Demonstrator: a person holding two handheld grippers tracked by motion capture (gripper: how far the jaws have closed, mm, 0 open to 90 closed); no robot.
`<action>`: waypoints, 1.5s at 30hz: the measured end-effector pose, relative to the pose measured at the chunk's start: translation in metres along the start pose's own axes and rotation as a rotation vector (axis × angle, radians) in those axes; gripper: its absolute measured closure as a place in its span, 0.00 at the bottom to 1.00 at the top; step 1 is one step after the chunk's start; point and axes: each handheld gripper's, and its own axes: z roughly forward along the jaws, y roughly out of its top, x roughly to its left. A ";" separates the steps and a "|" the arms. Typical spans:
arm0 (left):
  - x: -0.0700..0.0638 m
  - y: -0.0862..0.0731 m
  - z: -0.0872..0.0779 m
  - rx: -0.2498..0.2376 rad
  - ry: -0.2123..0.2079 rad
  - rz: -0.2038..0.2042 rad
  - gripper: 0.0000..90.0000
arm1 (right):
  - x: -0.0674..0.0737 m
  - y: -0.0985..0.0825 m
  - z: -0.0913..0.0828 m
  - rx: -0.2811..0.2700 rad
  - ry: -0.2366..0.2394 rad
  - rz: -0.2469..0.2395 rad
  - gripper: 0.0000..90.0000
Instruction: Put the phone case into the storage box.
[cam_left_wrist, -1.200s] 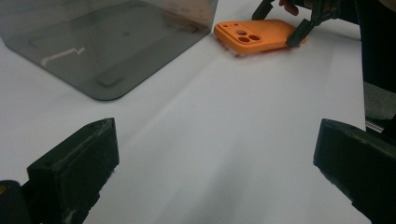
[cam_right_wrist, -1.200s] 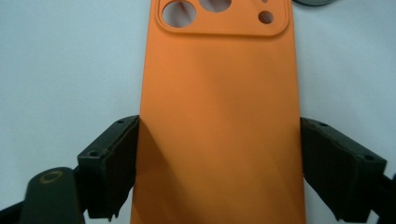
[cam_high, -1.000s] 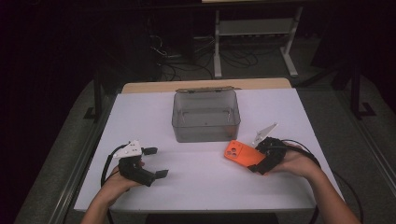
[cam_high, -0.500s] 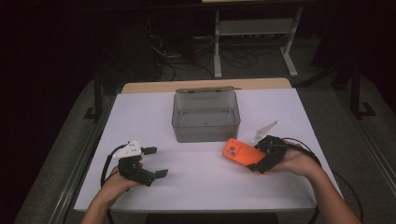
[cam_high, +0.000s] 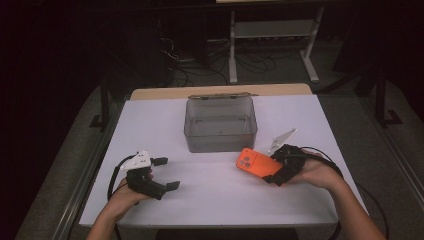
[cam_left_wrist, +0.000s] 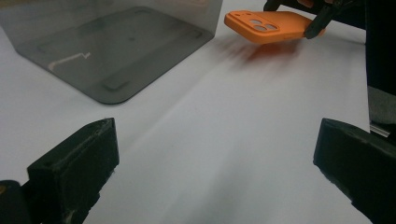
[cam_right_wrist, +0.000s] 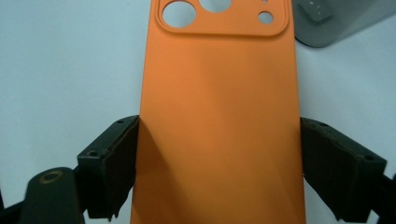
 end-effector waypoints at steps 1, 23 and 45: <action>0.000 0.000 0.000 0.000 0.000 0.002 0.00 | 0.001 0.001 0.000 0.000 0.001 0.002 0.18; 0.002 0.001 0.000 -0.013 0.007 -0.007 0.00 | 0.013 0.030 0.011 0.005 0.019 -0.050 0.18; 0.002 0.001 0.000 -0.017 0.005 -0.005 0.00 | 0.021 0.055 0.024 0.009 0.027 -0.097 0.18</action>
